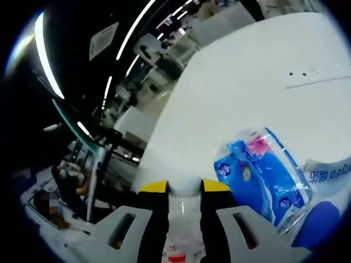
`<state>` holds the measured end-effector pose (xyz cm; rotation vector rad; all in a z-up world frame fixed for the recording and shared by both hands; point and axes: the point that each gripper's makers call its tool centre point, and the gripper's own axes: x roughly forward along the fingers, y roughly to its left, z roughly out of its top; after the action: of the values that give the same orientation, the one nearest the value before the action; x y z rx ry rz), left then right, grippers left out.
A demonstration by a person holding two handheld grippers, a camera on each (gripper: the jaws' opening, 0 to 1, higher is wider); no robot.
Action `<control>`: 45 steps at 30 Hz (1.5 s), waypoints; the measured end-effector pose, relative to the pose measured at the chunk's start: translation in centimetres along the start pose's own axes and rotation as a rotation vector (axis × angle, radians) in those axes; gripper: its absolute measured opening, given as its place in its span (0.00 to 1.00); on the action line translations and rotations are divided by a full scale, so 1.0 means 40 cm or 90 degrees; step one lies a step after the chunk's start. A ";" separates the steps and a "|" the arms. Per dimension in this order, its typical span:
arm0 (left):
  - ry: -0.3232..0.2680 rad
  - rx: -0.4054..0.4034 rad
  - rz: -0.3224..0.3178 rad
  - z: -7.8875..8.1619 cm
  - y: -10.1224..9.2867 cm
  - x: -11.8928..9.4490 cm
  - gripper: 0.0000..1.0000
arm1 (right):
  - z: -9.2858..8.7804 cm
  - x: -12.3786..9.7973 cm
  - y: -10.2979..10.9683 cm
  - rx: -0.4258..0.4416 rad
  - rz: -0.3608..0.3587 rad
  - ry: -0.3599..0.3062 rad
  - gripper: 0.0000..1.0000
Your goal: Arrange the tabletop items into an orderly group along one side of the table until the central work area is clear of visible clutter.
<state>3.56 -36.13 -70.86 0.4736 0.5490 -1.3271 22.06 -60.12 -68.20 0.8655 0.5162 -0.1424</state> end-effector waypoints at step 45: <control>-0.007 0.028 0.018 0.000 0.017 -0.007 0.68 | 0.100 0.032 0.230 -0.385 -0.021 -0.090 0.19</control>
<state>4.19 -35.79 -70.66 0.5080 0.5034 -1.3156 27.64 -57.09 -60.35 0.2545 0.4063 -0.0693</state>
